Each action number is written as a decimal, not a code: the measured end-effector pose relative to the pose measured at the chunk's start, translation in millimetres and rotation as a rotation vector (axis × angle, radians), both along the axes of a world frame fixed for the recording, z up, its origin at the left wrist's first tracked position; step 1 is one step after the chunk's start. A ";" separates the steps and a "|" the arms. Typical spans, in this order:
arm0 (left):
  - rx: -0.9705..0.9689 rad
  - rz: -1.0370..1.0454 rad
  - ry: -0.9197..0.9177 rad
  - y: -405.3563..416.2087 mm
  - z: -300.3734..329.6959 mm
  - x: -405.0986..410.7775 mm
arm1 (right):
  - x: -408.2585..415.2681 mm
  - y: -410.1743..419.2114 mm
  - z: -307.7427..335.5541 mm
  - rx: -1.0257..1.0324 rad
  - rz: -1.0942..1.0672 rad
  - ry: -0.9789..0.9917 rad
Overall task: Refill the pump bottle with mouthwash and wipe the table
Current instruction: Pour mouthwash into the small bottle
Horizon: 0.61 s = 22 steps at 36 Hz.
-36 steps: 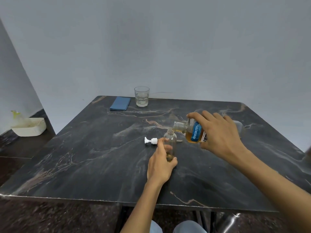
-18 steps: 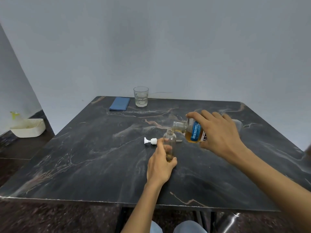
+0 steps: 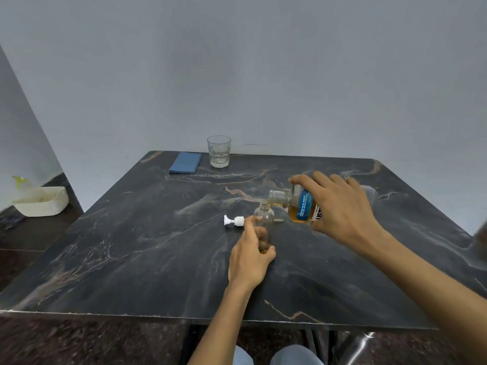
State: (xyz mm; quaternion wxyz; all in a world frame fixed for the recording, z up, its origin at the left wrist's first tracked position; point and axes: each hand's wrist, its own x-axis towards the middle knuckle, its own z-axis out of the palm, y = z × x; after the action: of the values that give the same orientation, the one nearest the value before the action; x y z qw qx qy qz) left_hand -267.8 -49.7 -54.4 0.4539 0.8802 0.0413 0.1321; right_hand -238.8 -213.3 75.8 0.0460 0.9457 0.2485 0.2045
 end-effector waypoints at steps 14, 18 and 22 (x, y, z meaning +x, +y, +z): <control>0.006 0.008 0.012 0.5 1.3 0.2 | 1.1 1.0 0.5 0.004 -0.003 0.010; 0.008 0.009 0.012 0.3 0.7 0.4 | 1.1 1.0 -0.2 -0.007 -0.006 -0.003; 0.008 0.007 0.017 0.3 0.6 0.7 | 0.8 1.2 0.5 -0.004 -0.006 0.002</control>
State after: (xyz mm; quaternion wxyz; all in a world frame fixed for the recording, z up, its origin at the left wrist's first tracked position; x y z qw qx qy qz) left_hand -267.0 -49.4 -53.8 0.4497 0.8829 0.0477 0.1262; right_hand -238.0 -212.1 76.3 0.0483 0.9465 0.2461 0.2028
